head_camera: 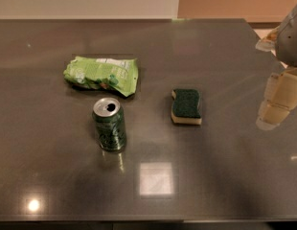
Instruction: Pick sponge
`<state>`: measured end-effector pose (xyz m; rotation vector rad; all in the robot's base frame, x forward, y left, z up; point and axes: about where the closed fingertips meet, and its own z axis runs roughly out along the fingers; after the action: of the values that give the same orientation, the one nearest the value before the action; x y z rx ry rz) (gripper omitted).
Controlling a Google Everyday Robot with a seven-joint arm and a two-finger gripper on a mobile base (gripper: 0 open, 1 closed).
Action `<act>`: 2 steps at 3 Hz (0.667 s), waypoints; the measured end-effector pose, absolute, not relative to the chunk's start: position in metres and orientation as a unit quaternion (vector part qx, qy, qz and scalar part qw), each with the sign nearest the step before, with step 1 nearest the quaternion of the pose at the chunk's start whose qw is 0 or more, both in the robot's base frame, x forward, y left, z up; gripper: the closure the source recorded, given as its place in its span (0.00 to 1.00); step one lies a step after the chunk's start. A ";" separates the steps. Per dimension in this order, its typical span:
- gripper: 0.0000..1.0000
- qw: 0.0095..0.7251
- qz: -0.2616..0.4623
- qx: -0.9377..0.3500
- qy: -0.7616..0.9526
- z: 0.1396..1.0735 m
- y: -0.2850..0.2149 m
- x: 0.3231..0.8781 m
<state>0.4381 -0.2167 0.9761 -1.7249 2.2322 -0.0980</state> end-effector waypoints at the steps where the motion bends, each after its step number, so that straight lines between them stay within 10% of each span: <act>1: 0.00 0.159 -0.034 -0.603 0.781 0.976 -0.217 0.438; 2: 0.00 0.164 -0.030 -0.598 0.784 0.977 -0.216 0.442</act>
Offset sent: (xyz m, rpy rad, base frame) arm 0.0077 0.0013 -0.0028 0.0345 0.0194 -0.0241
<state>0.4415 -0.2155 0.9774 -1.7046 2.2351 -0.0858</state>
